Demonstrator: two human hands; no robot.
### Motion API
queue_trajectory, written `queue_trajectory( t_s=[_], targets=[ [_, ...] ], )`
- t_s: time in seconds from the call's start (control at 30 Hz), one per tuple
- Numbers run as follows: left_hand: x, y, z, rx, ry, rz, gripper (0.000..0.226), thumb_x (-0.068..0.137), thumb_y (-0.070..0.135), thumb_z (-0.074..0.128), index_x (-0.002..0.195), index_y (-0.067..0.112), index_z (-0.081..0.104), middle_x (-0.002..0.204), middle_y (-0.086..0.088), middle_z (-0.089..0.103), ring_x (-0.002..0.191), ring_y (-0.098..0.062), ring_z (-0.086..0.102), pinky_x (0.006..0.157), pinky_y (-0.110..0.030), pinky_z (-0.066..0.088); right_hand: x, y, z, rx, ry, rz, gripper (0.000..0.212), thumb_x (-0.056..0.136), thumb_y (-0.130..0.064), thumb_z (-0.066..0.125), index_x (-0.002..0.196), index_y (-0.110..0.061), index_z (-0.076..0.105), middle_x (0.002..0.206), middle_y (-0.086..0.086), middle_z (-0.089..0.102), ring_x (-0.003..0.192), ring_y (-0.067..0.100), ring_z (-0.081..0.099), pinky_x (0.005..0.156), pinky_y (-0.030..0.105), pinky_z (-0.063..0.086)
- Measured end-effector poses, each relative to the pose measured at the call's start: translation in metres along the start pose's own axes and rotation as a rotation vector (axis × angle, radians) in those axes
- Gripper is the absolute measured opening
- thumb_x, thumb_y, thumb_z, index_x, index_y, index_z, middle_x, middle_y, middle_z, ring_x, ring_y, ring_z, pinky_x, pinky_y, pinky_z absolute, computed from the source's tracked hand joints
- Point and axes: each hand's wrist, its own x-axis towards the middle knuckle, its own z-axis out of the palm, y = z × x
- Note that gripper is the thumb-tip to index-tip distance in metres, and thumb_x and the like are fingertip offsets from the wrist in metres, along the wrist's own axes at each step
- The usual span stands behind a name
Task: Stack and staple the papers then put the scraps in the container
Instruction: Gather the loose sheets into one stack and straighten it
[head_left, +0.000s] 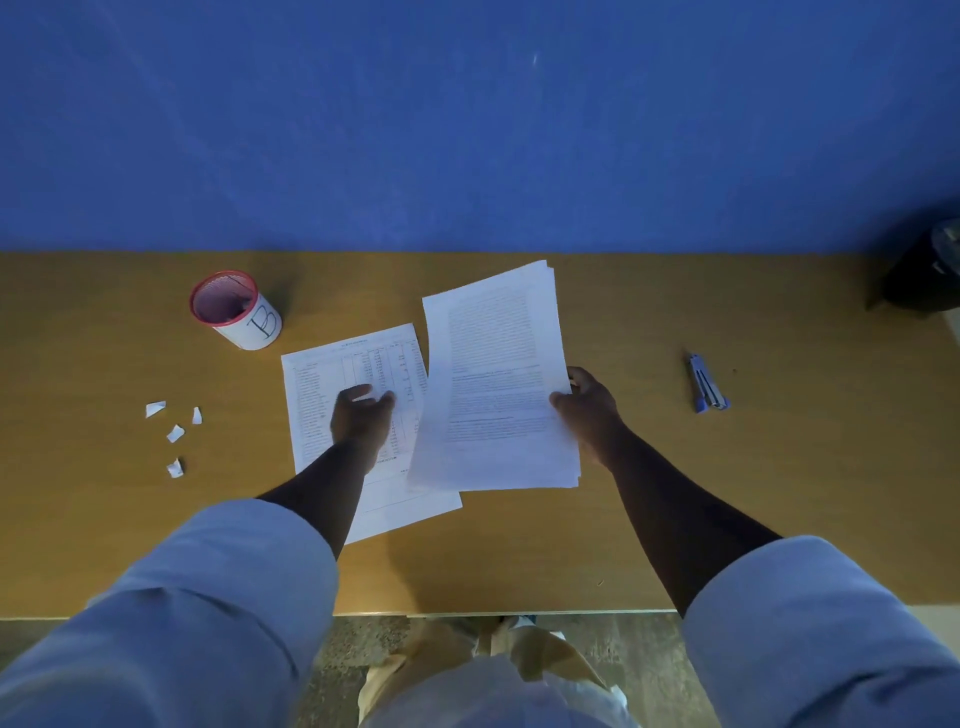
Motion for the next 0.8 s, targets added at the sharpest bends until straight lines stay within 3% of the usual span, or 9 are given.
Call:
queue_trajectory(
  t_s=[0.23,0.4,0.67,0.8],
  targets=[
    [0.007,-0.027,-0.03,0.274,0.328,-0.162,0.082,0.071,0.046,0.085,0.131,0.01,0.043,0.136,-0.016,0.046,0.124,-0.034,0.043,0.101,-0.049,0.047,0.004,0.003,0.001,0.046,0.047,0.021,0.041,0.088,-0.009,0.047,0.124,-0.026,0.057,0.105,-0.005,0.064,0.093,0.018,0.062,0.081,0.036,0.055],
    [0.004,-0.035,-0.039,0.412,0.359,-0.255,0.105,0.058,0.059,0.088,0.13,0.002,0.037,0.134,-0.019,0.041,0.124,-0.036,0.042,0.101,-0.049,0.042,0.007,0.004,0.006,0.039,0.05,0.026,0.043,0.089,-0.009,0.047,0.128,-0.024,0.055,0.104,-0.006,0.063,0.093,0.017,0.062,0.081,0.035,0.055],
    [0.015,-0.036,-0.047,0.351,0.295,-0.296,0.109,0.051,0.059,0.09,0.128,0.004,0.036,0.128,-0.02,0.045,0.113,-0.035,0.052,0.095,-0.048,0.05,0.007,0.004,0.009,0.02,0.074,0.026,0.041,0.088,-0.009,0.046,0.126,-0.023,0.055,0.105,-0.004,0.064,0.092,0.018,0.061,0.076,0.032,0.052],
    [0.018,-0.033,-0.049,0.15,0.156,-0.264,0.08,0.062,0.039,0.092,0.12,0.008,0.046,0.115,-0.013,0.061,0.095,-0.032,0.06,0.079,-0.043,0.056,0.007,0.007,0.005,0.006,0.101,0.02,0.043,0.087,-0.008,0.044,0.127,-0.022,0.055,0.103,-0.005,0.064,0.089,0.016,0.06,0.07,0.028,0.048]
  ],
)
